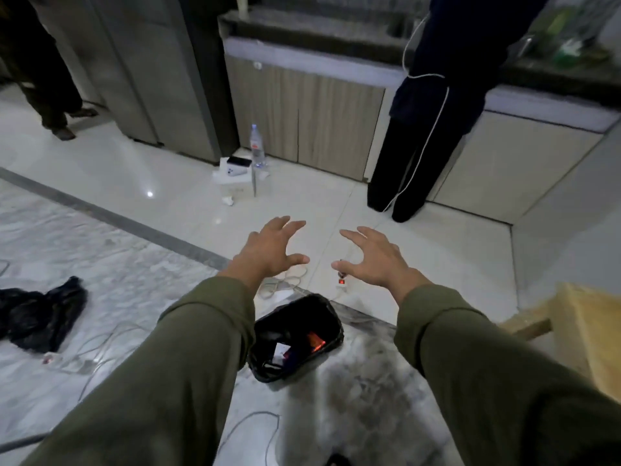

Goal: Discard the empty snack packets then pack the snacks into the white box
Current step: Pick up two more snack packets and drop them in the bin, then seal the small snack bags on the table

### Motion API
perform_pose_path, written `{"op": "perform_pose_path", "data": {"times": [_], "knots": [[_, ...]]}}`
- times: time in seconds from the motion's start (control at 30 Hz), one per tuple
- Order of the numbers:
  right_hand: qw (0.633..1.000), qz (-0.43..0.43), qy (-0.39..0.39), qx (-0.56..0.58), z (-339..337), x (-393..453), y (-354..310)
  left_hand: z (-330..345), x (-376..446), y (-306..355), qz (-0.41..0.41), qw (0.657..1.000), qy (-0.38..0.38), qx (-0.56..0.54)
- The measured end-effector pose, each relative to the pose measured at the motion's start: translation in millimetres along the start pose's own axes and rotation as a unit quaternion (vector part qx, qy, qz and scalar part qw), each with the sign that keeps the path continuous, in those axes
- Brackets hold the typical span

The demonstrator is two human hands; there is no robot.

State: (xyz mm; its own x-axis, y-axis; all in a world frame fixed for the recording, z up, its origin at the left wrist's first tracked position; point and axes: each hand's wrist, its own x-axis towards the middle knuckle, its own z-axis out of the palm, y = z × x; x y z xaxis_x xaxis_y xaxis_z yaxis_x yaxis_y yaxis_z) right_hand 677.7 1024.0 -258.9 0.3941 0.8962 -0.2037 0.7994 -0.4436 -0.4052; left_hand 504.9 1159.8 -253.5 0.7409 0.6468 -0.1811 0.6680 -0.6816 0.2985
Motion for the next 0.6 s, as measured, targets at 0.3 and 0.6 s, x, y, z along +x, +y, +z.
{"op": "perform_pose_path", "data": {"times": [0.3, 0.6], "knots": [[0.985, 0.111, 0.133, -0.020, -77.5, -106.3, -6.1, -57.8, -22.3, 76.6, 0.160, 0.987, 0.008, 0.031], [0.935, 0.271, 0.228, -0.036, -109.8, -278.6, 2.8, -70.0, -83.6, 188.4, 0.345, 0.938, -0.023, 0.042]]}}
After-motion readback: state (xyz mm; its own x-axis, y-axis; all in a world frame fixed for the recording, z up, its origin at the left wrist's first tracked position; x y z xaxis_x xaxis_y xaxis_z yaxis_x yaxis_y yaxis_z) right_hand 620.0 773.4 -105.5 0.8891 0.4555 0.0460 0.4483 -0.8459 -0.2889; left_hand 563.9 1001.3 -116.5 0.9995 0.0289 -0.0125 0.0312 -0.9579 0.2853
